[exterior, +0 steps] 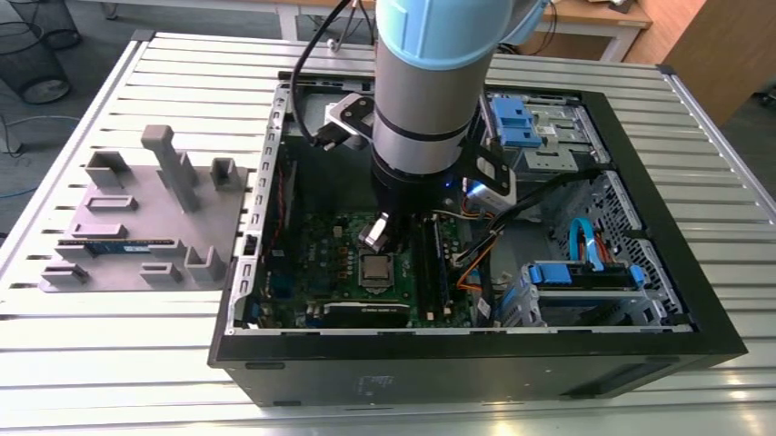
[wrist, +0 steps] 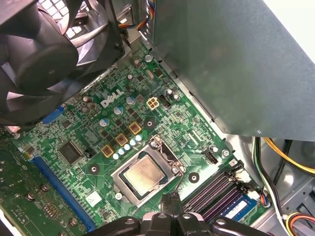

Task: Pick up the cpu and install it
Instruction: 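Install the first cpu locking lever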

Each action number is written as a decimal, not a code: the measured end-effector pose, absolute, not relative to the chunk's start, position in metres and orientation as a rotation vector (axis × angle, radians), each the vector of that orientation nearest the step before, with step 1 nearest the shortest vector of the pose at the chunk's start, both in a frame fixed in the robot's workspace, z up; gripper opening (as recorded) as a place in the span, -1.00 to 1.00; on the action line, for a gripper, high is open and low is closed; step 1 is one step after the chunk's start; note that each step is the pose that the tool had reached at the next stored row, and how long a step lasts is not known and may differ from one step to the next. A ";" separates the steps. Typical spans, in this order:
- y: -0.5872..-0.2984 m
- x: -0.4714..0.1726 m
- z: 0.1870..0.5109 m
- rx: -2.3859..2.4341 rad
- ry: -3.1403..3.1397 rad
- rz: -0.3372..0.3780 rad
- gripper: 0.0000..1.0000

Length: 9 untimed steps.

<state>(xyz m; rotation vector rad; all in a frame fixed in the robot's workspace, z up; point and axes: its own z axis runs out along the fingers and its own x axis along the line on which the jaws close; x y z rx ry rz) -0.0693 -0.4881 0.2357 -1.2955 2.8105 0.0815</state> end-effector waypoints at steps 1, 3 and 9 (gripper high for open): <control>-0.488 -0.069 0.236 -1.295 2.810 0.081 -0.79; -0.488 -0.070 0.236 -1.295 2.811 0.081 -0.79; -0.488 -0.071 0.235 -1.295 2.810 0.081 -0.79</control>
